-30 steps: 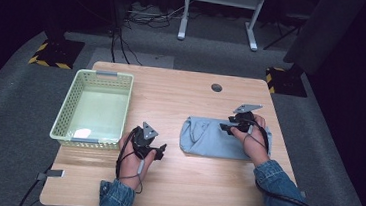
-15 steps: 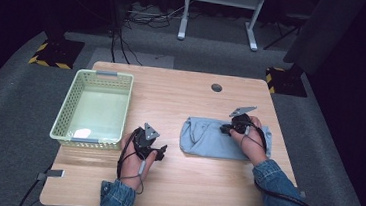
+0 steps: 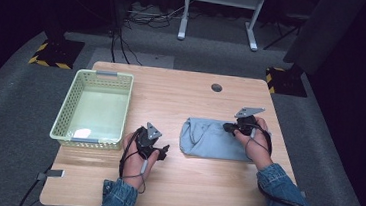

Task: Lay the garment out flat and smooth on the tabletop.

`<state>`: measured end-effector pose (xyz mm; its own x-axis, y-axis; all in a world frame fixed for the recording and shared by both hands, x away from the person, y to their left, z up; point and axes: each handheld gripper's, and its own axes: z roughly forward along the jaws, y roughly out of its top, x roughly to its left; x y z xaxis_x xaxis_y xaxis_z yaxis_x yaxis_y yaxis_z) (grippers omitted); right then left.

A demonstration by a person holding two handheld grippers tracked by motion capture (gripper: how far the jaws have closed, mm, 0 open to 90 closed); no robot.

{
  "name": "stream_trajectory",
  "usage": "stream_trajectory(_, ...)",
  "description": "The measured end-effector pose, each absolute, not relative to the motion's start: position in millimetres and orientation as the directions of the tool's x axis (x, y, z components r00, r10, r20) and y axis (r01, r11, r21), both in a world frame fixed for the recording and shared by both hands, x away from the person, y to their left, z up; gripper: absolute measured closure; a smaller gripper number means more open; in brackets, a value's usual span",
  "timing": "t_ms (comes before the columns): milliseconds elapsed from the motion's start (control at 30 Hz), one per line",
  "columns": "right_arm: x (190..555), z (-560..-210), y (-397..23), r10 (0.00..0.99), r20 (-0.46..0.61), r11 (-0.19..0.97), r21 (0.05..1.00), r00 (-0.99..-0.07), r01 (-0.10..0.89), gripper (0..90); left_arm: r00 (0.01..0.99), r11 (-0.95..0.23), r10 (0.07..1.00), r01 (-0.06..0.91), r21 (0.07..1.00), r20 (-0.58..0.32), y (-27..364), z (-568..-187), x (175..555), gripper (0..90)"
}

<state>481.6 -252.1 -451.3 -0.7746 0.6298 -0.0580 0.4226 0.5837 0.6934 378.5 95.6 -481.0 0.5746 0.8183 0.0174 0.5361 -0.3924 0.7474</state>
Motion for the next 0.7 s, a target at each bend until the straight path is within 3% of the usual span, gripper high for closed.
stream_trajectory(700, 416.8, -419.9, -267.1, 0.602, -0.072, 0.573, 0.733, -0.795, 0.368, 85.8, 0.614, -0.407, 0.789, 0.496, 0.767, 0.022, 76.3, -471.2, 385.3, 22.0)
